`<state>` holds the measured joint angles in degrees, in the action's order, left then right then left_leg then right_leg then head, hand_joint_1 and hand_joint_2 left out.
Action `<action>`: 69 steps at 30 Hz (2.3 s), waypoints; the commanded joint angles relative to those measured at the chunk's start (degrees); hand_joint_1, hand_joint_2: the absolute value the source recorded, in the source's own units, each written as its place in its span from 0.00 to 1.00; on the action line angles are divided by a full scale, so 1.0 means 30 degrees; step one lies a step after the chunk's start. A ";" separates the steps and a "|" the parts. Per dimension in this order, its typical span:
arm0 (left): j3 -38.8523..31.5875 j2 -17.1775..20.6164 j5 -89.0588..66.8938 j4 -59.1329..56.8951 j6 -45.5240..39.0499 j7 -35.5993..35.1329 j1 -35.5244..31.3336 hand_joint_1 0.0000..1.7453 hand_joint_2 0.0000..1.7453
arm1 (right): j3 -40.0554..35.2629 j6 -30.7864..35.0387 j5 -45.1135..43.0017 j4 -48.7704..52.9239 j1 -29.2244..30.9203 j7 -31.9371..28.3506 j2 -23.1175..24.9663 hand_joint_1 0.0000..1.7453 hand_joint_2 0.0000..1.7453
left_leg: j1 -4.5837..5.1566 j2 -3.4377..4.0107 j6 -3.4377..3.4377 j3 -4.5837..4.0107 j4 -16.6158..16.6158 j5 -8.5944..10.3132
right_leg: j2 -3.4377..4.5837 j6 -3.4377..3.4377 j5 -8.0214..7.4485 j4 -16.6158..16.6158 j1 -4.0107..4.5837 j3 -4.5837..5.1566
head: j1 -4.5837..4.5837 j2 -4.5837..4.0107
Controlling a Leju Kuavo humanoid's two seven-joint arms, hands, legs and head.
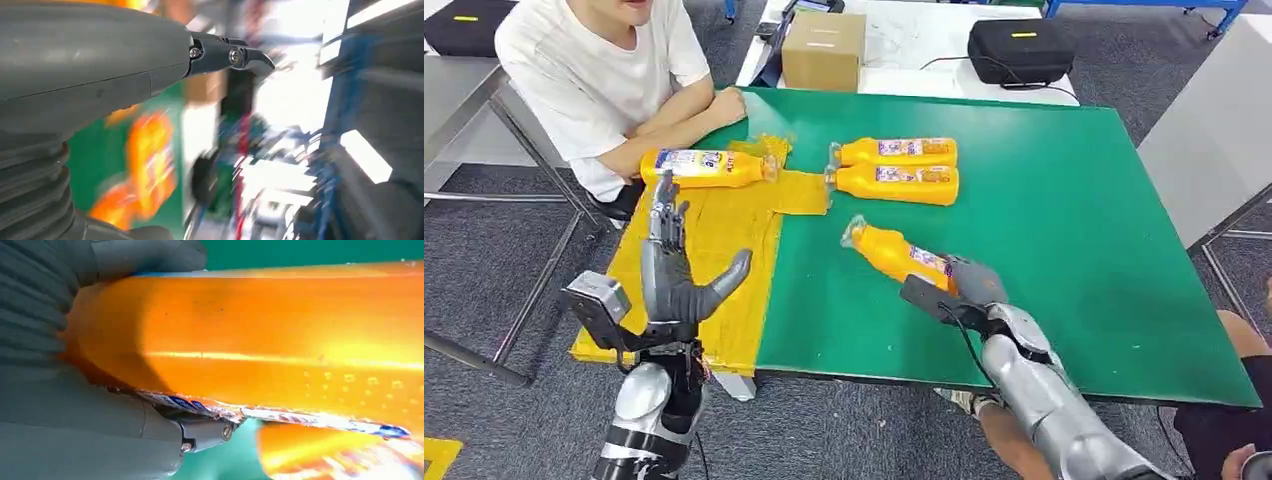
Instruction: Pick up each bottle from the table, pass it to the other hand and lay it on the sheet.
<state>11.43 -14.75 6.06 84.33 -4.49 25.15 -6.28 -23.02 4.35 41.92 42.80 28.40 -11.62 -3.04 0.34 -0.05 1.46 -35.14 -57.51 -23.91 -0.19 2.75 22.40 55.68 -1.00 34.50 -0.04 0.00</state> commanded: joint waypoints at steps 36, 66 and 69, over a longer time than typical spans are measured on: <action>0.4502 0.0048 0.3611 -0.2849 0.1286 -0.2149 0.2427 0.00 1.00 | -0.3216 0.1144 -0.3362 0.9936 -0.5424 -0.4239 0.2147 1.00 1.00 | -0.0025 0.0020 -0.0044 -0.0100 -0.0007 -0.0068 | 0.0049 -0.0005 0.0096 0.0024 0.0019 0.0078 | 0.0000 0.0000; 0.4645 0.0027 0.2442 -0.2750 0.0981 -0.1203 0.1268 0.00 1.00 | -0.4106 0.1219 -0.4671 0.8641 -0.5403 -0.4348 0.2622 0.99 1.00 | -0.0027 -0.0035 -0.0036 -0.0101 0.0010 -0.0046 | -0.0007 0.0001 0.0095 0.0000 0.0019 0.0067 | 0.0000 0.0000; 0.4305 -0.0004 0.2780 -0.1888 0.1051 -0.1308 0.1301 0.00 1.00 | -0.4255 0.1270 -0.4300 0.7625 -0.5273 -0.4202 0.2672 1.00 1.00 | -0.0031 -0.0058 -0.0029 -0.0136 0.0014 -0.0024 | -0.0028 0.0010 0.0078 -0.0008 0.0022 0.0092 | 0.0000 0.0000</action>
<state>25.27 -15.50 13.83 76.26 -0.90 20.66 -0.02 -33.64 8.46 27.87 73.37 10.53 -25.16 5.55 0.32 -0.20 1.46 -35.78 -57.50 -23.92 -0.25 2.89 22.56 55.71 -1.01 35.03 -0.04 0.00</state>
